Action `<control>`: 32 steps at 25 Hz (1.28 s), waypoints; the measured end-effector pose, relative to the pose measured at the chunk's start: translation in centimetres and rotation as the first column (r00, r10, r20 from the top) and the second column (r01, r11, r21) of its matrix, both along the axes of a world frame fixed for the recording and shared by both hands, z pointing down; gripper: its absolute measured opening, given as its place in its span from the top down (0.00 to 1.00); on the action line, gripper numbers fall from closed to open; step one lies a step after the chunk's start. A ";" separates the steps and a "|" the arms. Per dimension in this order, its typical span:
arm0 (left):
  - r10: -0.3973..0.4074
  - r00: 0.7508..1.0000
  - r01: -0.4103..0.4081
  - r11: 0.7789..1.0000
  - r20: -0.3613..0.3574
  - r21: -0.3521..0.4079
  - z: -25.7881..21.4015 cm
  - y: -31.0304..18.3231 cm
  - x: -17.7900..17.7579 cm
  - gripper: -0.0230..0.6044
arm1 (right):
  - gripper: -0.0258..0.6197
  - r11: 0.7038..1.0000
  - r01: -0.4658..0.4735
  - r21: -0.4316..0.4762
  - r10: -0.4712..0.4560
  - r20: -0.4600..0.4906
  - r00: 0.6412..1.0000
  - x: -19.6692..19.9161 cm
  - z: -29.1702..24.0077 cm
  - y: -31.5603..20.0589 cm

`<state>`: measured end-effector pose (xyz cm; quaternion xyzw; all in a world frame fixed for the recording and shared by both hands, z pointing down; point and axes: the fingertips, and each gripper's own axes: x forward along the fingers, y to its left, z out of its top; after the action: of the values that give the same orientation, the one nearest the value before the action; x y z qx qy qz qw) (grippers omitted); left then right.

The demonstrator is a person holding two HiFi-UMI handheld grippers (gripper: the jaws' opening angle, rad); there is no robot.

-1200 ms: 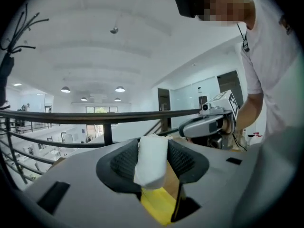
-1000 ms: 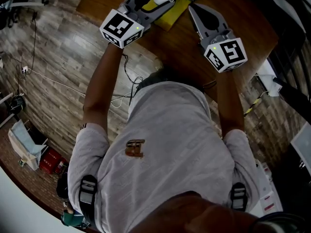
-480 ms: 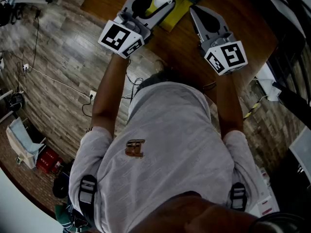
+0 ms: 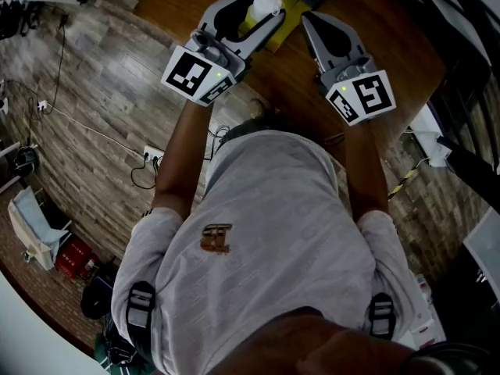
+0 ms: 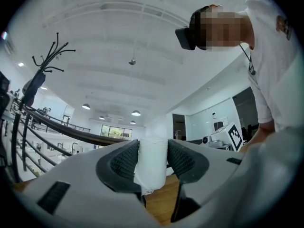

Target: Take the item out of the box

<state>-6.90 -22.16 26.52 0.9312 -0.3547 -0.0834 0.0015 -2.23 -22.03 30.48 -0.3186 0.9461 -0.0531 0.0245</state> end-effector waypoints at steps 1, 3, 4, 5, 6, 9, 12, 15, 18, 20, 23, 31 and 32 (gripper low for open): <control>-0.003 1.000 0.003 1.000 -0.004 0.000 -0.1 0.2 -0.1 0.64 | 0.91 1.000 0.001 0.003 -0.001 0.001 1.000 0.0 -0.1 0.1; -0.011 1.000 0.011 1.000 -0.012 0.000 -0.2 0.3 -0.4 0.64 | 0.91 1.000 0.001 0.006 -0.001 0.004 1.000 -0.2 -0.3 0.2; -0.015 1.000 0.015 1.000 -0.015 -0.001 -0.2 0.3 -0.7 0.64 | 0.91 1.000 0.001 0.006 -0.002 0.006 1.000 -0.3 -0.3 0.2; -0.019 1.000 0.019 1.000 -0.018 -0.002 -0.2 0.3 -0.9 0.64 | 0.91 1.000 0.002 0.007 -0.002 0.008 1.000 -0.4 -0.3 0.3; -0.023 1.000 0.023 1.000 -0.021 -0.003 -0.2 0.4 -1.0 0.64 | 0.91 1.000 0.003 0.008 -0.003 0.009 1.000 -0.4 -0.3 0.3; -0.026 0.999 0.026 1.000 -0.021 -0.002 -0.2 0.7 -1.2 0.64 | 0.91 1.000 0.005 0.012 -0.005 0.009 1.000 -0.3 -0.4 0.7; -0.027 0.999 0.027 1.000 -0.020 0.001 -0.3 1.2 -1.1 0.64 | 0.91 1.000 0.008 0.017 -0.008 0.009 1.000 -0.3 -0.5 1.2; -0.026 0.999 0.026 1.000 -0.020 0.003 -0.4 1.4 -1.1 0.64 | 0.91 1.000 0.009 0.021 -0.009 0.006 1.000 -0.4 -0.5 1.3; -0.023 1.000 0.023 1.000 -0.019 0.004 -0.2 1.4 -0.9 0.64 | 0.91 1.000 0.008 0.022 -0.008 0.004 1.000 -0.3 -0.4 1.4; -0.022 1.000 0.022 1.000 -0.018 0.003 -0.2 1.5 -1.0 0.64 | 0.91 1.000 0.007 0.021 -0.007 0.002 1.000 -0.4 -0.4 1.5; -0.018 1.000 0.018 1.000 -0.020 0.003 -0.1 1.4 -1.0 0.64 | 0.91 1.000 0.005 0.022 -0.005 0.001 1.000 -0.5 -0.4 1.4; -0.015 1.000 0.015 1.000 -0.020 0.010 -0.6 1.6 -0.9 0.64 | 0.91 1.000 0.004 0.027 -0.004 0.003 1.000 -0.3 -0.7 1.7; -0.015 1.000 0.015 1.000 -0.020 0.011 -0.6 1.6 -0.9 0.64 | 0.91 1.000 0.003 0.027 -0.003 0.003 1.000 -0.3 -0.7 1.7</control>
<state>-7.83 -20.51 25.90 0.9277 -0.3612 -0.0946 -0.0007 -2.54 -20.33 29.73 -0.3165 0.9472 -0.0407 0.0301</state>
